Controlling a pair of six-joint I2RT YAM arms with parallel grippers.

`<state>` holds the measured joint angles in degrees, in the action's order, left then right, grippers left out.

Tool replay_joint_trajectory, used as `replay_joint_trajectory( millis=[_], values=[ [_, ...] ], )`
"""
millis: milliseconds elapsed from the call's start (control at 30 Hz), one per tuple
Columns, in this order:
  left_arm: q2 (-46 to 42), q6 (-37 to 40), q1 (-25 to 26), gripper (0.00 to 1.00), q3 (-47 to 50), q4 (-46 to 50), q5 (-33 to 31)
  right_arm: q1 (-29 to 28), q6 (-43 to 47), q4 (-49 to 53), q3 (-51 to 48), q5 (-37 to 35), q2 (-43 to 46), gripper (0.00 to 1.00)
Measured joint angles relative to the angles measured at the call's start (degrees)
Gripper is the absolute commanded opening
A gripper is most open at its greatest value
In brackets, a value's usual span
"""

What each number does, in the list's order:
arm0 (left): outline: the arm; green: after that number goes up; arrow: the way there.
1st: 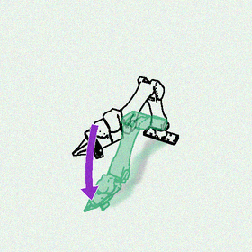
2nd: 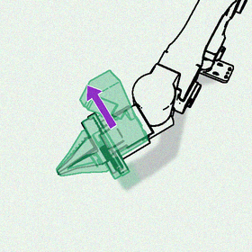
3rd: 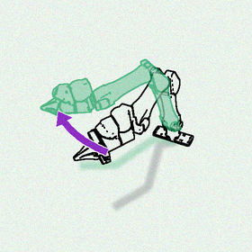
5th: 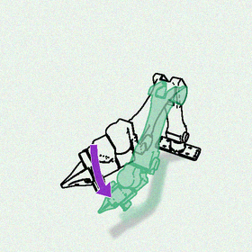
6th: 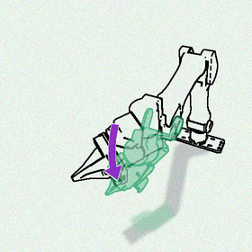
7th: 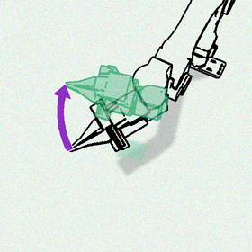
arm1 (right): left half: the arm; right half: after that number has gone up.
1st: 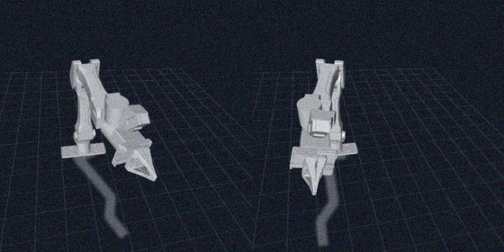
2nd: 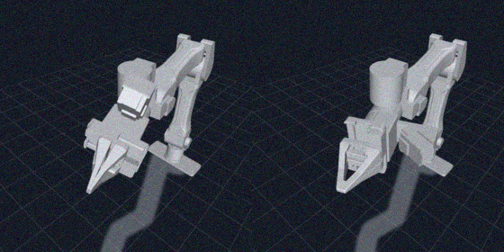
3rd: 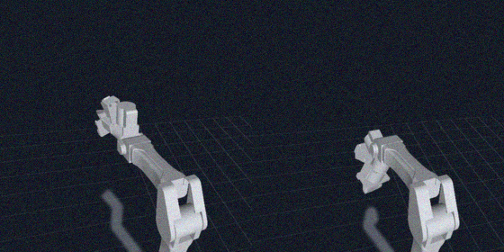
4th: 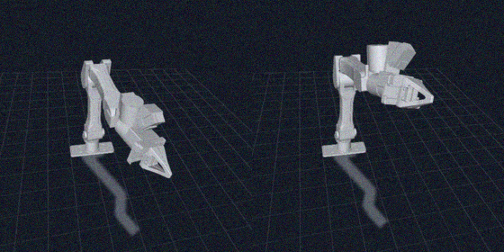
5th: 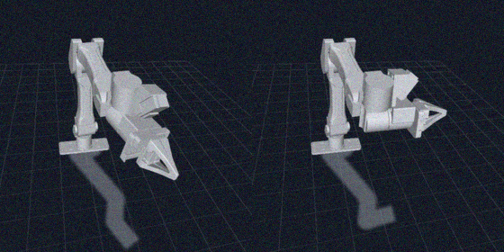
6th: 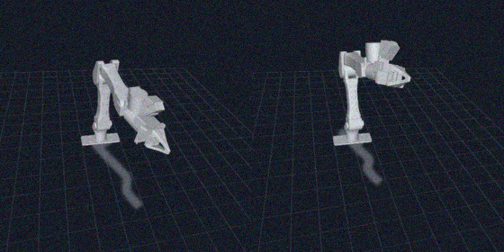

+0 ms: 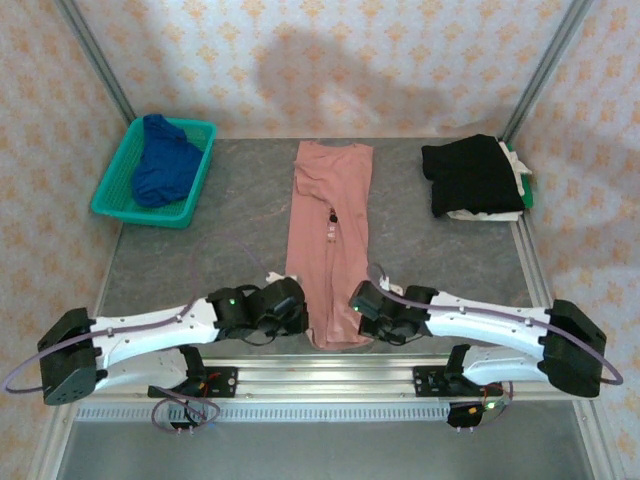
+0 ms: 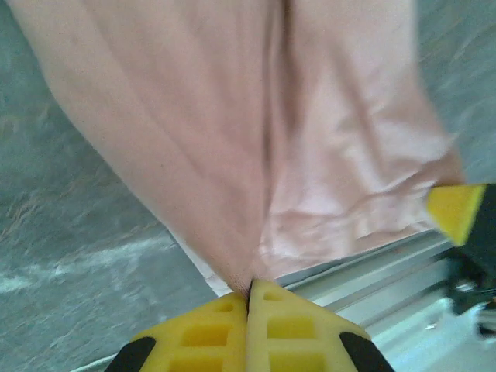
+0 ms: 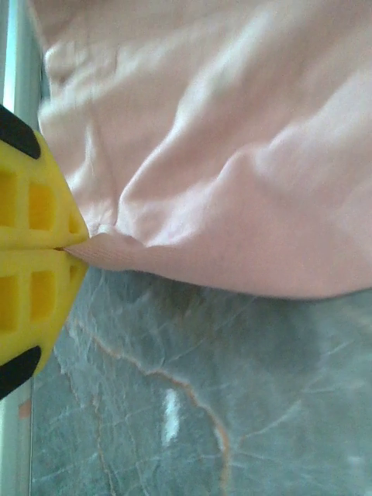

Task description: Fold and stack the t-shirts

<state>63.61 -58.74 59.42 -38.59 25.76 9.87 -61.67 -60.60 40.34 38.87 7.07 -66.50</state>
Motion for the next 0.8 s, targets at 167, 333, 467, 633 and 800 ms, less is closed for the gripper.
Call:
replay_joint_trajectory(
  millis=[167, 333, 467, 633, 800],
  values=[
    [-0.17, 4.94, -9.05, 0.00, -6.49, 2.89, 0.13, 9.27, 4.83, 1.29, 6.73, -1.66, 0.39, 0.00],
    [5.75, 10.88, -20.28, 0.00, -13.11, 4.68, 0.68, 18.34, 12.57, 2.38, 16.57, -2.12, -7.82, 0.00],
    [14.32, 15.19, -26.71, 0.00, -19.61, 5.38, 2.19, 24.72, 18.21, 1.92, 24.68, -1.51, -17.22, 0.00],
    [26.08, 20.15, -32.50, 0.00, -30.77, 7.13, 4.63, 31.36, 23.47, 1.92, 34.29, 0.07, -27.32, 0.00],
    [37.38, 23.56, -37.13, 0.00, -40.35, 7.91, 7.78, 35.39, 27.61, 2.38, 44.02, 2.78, -37.20, 0.00]
  ],
)
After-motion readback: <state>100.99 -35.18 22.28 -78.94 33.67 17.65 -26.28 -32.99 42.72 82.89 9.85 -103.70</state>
